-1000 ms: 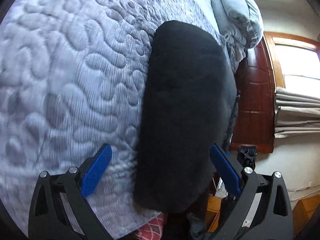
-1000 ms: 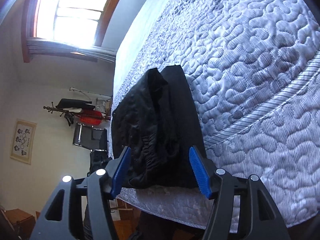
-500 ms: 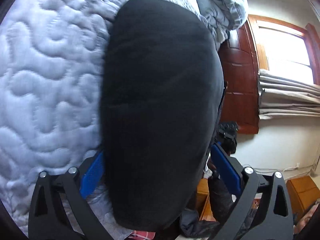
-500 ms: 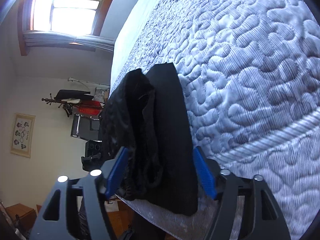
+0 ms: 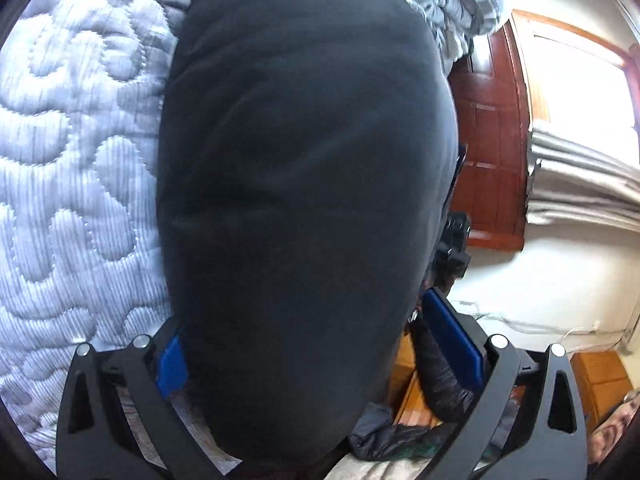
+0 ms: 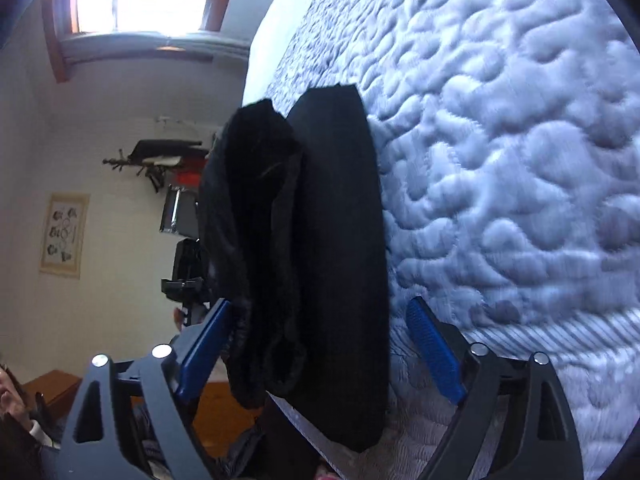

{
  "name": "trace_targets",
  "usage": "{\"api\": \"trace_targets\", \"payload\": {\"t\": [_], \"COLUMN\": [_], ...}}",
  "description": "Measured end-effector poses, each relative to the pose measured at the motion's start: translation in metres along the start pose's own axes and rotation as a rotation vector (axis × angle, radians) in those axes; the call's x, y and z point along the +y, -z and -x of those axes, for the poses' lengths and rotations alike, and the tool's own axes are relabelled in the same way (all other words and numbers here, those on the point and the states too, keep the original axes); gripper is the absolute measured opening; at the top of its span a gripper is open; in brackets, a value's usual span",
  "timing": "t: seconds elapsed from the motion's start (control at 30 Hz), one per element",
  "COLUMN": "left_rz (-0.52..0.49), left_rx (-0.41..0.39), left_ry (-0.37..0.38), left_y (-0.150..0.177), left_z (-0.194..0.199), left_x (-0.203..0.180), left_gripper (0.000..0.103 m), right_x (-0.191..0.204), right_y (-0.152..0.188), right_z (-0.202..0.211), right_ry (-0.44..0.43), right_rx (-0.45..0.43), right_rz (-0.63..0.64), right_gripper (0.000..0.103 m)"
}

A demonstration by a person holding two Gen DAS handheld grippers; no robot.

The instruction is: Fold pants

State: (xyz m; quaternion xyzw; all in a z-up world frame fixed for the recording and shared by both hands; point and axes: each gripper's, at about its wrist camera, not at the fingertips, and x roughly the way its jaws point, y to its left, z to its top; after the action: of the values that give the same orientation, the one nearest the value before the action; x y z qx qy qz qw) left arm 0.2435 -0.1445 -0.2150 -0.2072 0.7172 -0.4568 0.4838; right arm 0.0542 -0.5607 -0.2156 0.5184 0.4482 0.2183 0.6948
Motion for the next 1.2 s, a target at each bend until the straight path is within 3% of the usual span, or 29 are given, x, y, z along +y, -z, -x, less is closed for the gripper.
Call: {"api": "trace_targets", "payload": {"t": [0.13,0.23,0.33,0.43,0.5,0.6,0.77,0.83,0.93,1.2], "left_rz": [0.017,0.026,0.032,0.023,0.022,0.038,0.022,0.011,0.0,-0.074], "left_rx": [0.046,0.057,0.043,0.019,0.005,-0.014,-0.029,-0.033,-0.046,-0.119], "left_ry": [-0.02,-0.024,0.007,0.0,-0.022,-0.019,0.0,0.025,0.06,0.105], "left_y": [-0.008,-0.009,-0.008,-0.002,0.001,0.003,0.009,0.009,0.007,-0.001], "left_z": [-0.02,-0.026,-0.029,-0.028,-0.028,-0.026,-0.02,-0.02,-0.02,-0.005], "left_x": [-0.002,-0.004,-0.004,0.0,-0.001,-0.001,-0.008,-0.016,-0.026,-0.058], "left_gripper": [0.1,0.1,0.1,0.099,0.092,0.072,0.047,0.041,0.036,0.036], "right_x": [0.002,0.009,0.014,0.01,0.009,0.019,0.035,0.044,0.052,0.097], "right_y": [-0.01,-0.015,-0.018,-0.018,-0.013,-0.008,-0.001,0.004,0.003,-0.021], "right_z": [-0.011,-0.025,-0.032,-0.028,-0.022,-0.016,-0.008,-0.006,0.004,0.025], "right_ry": [-0.049,-0.031,-0.013,-0.023,-0.025,-0.022,-0.034,-0.038,-0.04,-0.035], "right_rx": [0.027,0.055,0.052,0.033,0.013,-0.011,-0.046,-0.061,-0.083,-0.132], "right_rz": [0.018,0.061,0.095,0.084,0.082,0.106,0.132,0.15,0.174,0.248], "right_gripper": [0.092,0.091,0.083,0.067,0.055,0.045,0.038,0.036,0.036,0.036]}}
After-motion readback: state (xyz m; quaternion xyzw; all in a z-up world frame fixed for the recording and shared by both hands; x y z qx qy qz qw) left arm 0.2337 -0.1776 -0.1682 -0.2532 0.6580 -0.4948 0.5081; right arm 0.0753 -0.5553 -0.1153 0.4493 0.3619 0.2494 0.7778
